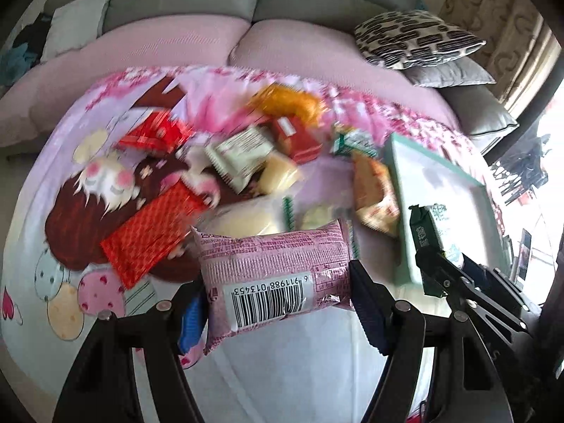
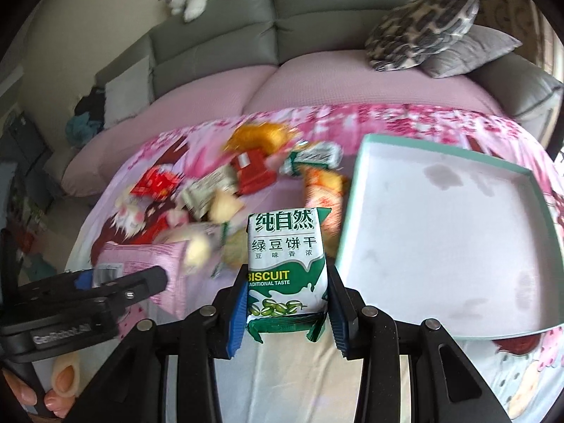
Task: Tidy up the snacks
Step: 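Carry the pink pack and green box into the tray and open both tools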
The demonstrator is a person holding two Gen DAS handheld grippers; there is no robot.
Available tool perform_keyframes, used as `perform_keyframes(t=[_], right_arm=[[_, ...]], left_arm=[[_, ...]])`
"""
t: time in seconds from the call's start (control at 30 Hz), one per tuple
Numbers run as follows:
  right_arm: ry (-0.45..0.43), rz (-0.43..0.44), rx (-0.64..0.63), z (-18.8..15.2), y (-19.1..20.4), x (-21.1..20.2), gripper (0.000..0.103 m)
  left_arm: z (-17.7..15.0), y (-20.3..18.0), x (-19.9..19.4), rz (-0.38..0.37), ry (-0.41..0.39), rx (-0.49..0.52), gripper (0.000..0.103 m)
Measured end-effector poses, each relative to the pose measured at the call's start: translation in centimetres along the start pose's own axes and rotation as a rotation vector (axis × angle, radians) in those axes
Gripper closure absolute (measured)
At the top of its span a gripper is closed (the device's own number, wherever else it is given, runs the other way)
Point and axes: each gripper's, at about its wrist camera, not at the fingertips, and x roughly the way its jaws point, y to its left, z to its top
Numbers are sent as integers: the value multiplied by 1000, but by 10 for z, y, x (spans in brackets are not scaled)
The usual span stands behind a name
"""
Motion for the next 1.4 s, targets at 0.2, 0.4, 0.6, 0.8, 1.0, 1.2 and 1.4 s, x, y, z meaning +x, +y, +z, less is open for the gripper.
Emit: perform_keyframes(t=[0.2, 0.4, 0.6, 0.8, 1.0, 1.2, 1.4], right_arm=[[-34, -68, 64, 8, -40, -13, 61], [-48, -149, 137, 19, -86, -20, 61], [-56, -226, 198, 33, -134, -22, 61], [-62, -287, 249, 41, -173, -23, 61], [-47, -329, 271, 51, -203, -10, 61], [-23, -361, 289, 59, -230, 5, 61], [3, -387, 286, 65, -246, 19, 61]], left_arm=[[14, -37, -10, -57, -38, 72, 29], [36, -78, 5, -126, -47, 136, 29], [58, -119, 23, -163, -54, 185, 29], [79, -157, 51, -175, -41, 221, 29], [92, -183, 90, -151, -3, 235, 29], [103, -200, 122, -130, 16, 232, 29], [109, -210, 146, -126, 41, 219, 29]])
